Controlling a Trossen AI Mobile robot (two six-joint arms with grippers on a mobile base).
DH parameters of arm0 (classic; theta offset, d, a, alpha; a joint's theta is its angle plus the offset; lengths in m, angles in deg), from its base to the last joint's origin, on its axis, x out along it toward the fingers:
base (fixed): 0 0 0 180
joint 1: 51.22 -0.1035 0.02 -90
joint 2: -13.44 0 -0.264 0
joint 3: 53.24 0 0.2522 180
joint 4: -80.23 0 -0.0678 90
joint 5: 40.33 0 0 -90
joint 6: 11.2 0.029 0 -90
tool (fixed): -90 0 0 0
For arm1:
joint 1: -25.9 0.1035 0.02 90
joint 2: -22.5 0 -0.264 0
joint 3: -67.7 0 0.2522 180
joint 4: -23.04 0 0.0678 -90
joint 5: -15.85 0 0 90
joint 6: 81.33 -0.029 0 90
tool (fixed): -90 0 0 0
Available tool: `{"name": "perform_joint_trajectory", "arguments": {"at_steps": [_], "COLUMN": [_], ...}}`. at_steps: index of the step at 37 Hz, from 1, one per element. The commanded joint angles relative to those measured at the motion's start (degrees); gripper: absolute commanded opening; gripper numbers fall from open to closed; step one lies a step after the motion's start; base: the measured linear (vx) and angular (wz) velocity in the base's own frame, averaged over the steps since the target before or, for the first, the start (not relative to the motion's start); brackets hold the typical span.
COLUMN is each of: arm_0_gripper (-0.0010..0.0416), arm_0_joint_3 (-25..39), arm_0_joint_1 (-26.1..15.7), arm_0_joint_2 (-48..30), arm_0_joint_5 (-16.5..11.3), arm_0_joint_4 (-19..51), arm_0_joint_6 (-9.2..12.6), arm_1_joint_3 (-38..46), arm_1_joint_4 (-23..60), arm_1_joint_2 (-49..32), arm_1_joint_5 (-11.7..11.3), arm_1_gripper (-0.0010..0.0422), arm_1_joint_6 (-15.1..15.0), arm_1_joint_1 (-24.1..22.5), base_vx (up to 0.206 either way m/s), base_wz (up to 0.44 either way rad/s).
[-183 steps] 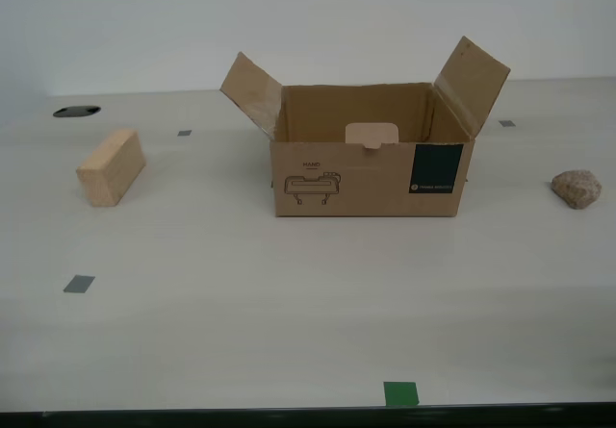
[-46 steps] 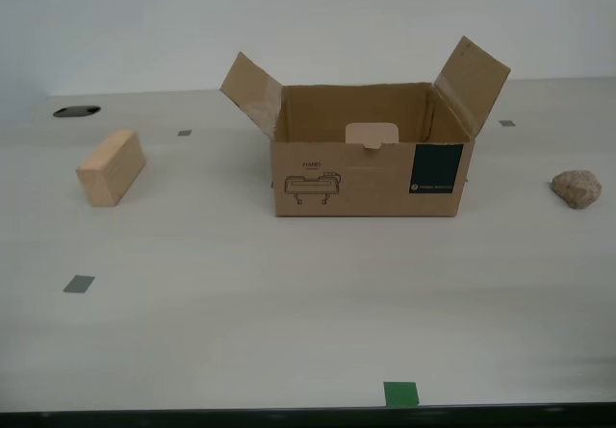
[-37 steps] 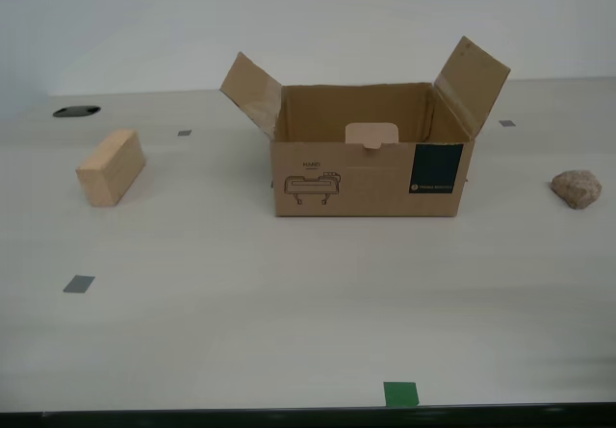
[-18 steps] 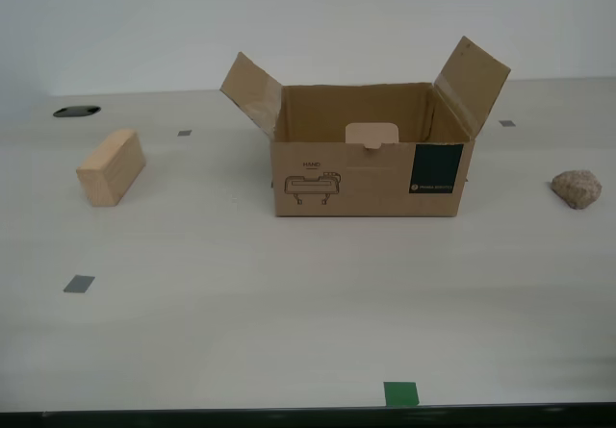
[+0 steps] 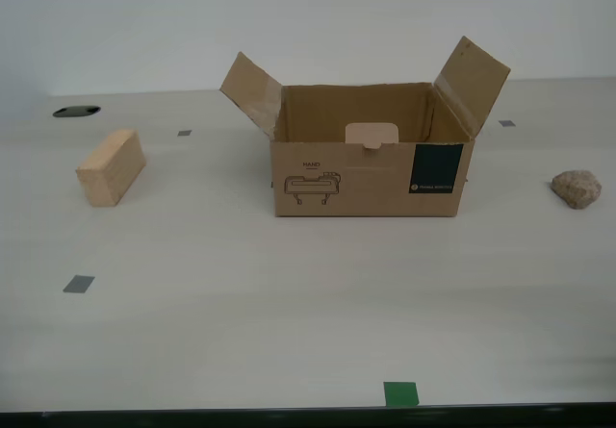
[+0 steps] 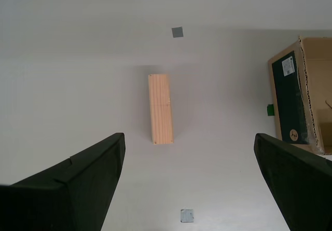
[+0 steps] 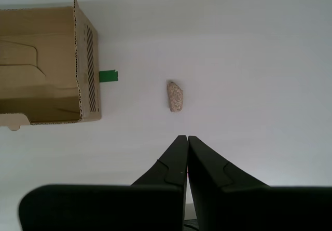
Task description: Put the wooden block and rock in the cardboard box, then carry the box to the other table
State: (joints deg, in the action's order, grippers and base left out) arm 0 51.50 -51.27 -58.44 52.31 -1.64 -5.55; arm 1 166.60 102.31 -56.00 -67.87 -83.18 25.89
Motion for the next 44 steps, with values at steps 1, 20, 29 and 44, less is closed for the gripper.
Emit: {"name": "perform_joint_trajectory", "arguments": {"at_steps": [1,20,29,44], "arm_0_gripper": [0.0002,0.0002,0.0003,0.0068], "arm_0_joint_3": [0.02,0.02,0.02,0.02], "arm_0_joint_1": [-0.04,-0.07,-0.11,-0.11], "arm_0_joint_2": [0.0,0.07,0.11,0.11], "arm_0_joint_5": [0.24,0.24,0.24,0.26], "arm_0_joint_4": [-0.22,-2.69,-4.24,-4.2], "arm_0_joint_6": [0.11,0.09,-2.34,-2.84], "arm_1_joint_3": [0.02,0.02,0.02,0.02], "arm_1_joint_4": [0.46,0.52,0.48,0.42], "arm_1_joint_2": [0.02,0.02,0.02,0.02], "arm_1_joint_5": [-0.02,-0.02,-0.02,-0.02], "arm_1_gripper": [0.0339,0.0339,0.0339,0.0339], "arm_1_joint_6": [-0.15,-0.13,-0.15,-0.15], "arm_1_joint_1": [-0.02,-0.02,-0.02,-0.02], "base_vx": [0.0,0.0,0.0,0.0], "base_wz": [0.0,0.0,0.0,0.0]}}
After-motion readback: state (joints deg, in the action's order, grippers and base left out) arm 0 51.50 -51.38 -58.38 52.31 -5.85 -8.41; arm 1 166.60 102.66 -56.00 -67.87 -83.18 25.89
